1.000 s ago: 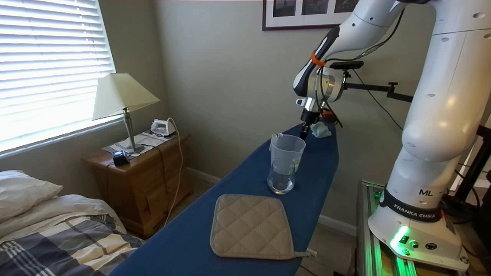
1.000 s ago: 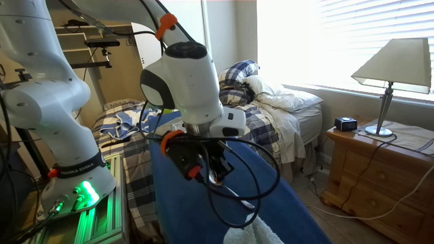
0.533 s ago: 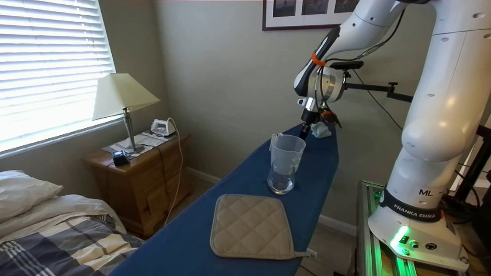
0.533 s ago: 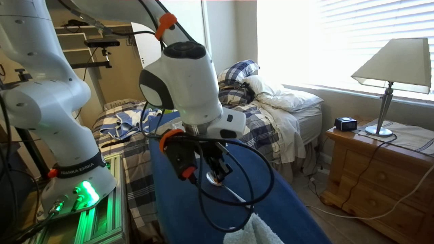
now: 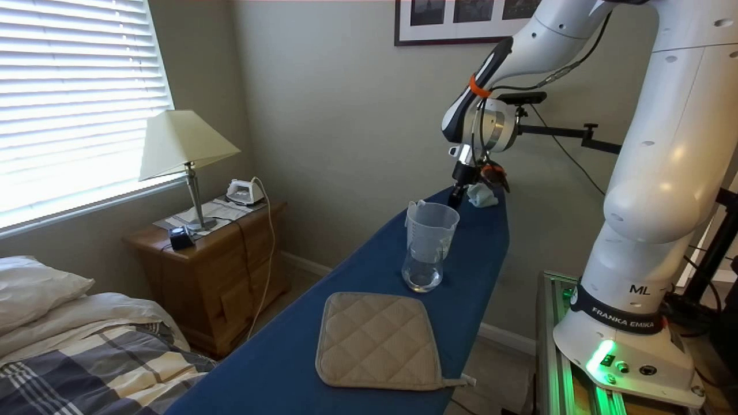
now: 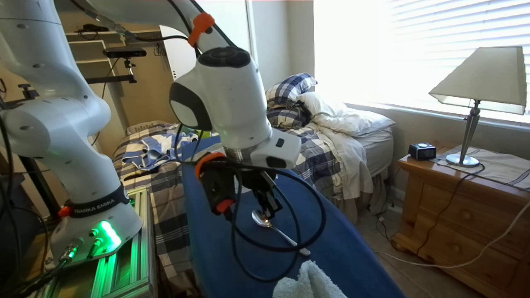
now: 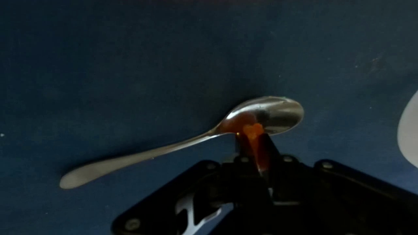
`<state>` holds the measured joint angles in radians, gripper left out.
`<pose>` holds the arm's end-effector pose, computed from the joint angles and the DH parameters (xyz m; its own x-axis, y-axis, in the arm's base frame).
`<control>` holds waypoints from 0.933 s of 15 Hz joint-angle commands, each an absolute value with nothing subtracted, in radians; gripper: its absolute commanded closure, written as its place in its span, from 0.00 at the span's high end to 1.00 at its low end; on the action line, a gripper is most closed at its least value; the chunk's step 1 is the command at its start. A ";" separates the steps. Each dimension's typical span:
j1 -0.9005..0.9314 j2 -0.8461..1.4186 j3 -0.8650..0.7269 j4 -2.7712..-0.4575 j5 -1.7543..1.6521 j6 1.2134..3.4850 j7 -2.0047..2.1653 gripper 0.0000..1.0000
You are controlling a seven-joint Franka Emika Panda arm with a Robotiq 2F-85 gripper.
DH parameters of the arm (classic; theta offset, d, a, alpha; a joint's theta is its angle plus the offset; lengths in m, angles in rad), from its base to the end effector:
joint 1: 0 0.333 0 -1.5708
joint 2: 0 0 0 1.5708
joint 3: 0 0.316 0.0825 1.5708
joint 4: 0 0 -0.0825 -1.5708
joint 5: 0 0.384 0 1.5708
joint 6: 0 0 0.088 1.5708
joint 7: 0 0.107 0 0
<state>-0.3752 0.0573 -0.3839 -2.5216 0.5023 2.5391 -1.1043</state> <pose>0.3272 -0.3203 0.2538 0.9800 -0.0906 0.1773 -0.0580 -0.9818 -0.1808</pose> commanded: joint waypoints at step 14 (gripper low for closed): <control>-0.387 0.011 -0.380 -2.569 0.490 2.571 -0.883 0.16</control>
